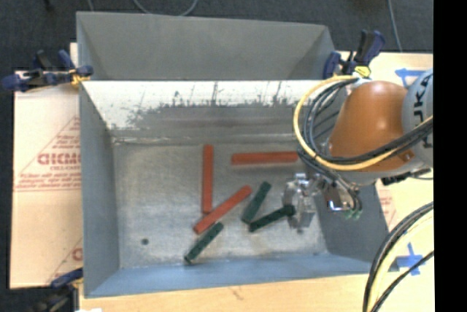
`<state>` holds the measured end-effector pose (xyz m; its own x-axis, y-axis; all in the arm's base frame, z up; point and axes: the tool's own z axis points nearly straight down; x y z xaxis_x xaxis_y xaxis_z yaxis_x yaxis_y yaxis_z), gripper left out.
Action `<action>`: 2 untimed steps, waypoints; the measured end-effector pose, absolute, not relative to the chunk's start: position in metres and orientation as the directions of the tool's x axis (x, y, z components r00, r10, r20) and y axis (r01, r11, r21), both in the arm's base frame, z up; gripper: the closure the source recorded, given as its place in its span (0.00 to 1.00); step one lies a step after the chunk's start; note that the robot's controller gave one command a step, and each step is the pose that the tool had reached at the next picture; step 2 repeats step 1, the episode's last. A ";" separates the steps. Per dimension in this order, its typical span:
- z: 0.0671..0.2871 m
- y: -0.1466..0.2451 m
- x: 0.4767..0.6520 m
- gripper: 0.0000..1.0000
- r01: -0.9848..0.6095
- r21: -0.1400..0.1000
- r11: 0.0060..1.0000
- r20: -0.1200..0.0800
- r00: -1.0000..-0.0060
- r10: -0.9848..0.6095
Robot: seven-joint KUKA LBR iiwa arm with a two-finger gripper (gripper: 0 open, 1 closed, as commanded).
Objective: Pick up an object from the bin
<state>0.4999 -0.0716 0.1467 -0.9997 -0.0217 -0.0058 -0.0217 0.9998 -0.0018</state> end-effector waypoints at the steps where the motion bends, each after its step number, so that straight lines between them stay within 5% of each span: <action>1: 0.252 -0.128 0.491 1.00 -0.015 -0.006 1.000 -0.012 -1.000 -0.015; 2: 0.252 -0.128 0.491 1.00 -0.015 -0.006 1.000 -0.012 -1.000 -0.015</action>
Offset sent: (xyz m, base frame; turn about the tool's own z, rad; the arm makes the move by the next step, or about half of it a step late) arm -0.0107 -0.0524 0.0997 0.0008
